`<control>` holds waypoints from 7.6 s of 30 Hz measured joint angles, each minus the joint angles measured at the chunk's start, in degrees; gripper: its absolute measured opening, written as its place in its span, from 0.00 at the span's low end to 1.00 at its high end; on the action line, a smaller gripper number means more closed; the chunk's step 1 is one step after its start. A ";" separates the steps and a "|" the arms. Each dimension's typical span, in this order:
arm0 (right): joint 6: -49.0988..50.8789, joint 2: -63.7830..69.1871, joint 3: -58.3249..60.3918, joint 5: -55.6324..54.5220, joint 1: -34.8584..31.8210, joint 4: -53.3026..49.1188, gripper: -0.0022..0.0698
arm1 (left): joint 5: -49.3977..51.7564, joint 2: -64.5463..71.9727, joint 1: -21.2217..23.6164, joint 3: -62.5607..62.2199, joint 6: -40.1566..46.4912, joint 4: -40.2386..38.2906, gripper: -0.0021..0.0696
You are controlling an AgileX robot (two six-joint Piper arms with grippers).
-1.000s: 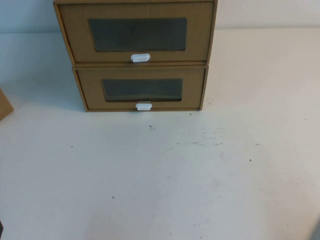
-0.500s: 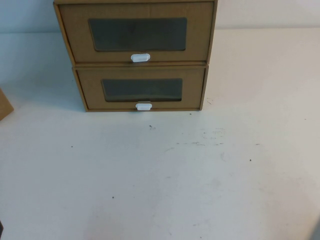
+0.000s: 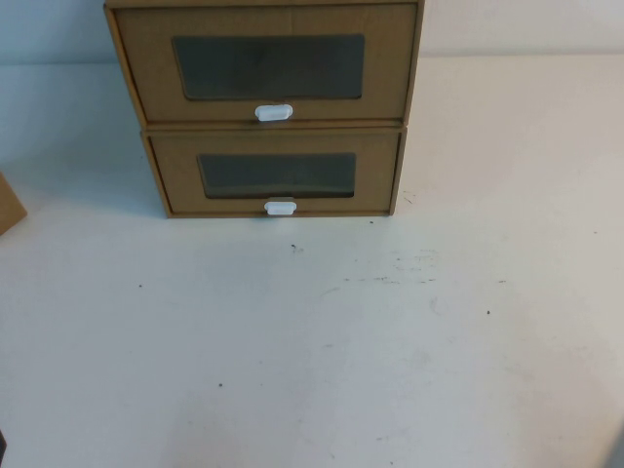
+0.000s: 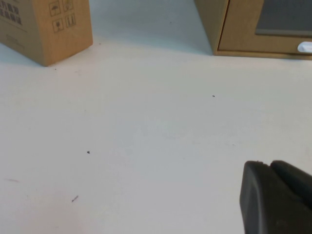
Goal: Open the shoe box
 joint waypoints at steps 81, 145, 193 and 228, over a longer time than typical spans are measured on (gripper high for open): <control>-27.90 16.39 -10.49 5.31 0.00 62.90 0.00 | 19.44 73.12 0.00 -85.86 33.84 -43.18 0.02; 30.63 74.95 -64.53 6.35 27.77 -1.83 0.00 | 24.48 120.33 0.25 -127.46 37.68 -55.65 0.02; -34.47 92.40 -80.09 20.03 24.92 42.70 0.00 | 31.16 120.33 3.81 -127.46 44.47 -56.64 0.02; -53.17 102.06 -65.52 38.25 24.47 96.23 0.00 | 32.03 120.33 3.81 -127.58 45.39 -56.61 0.02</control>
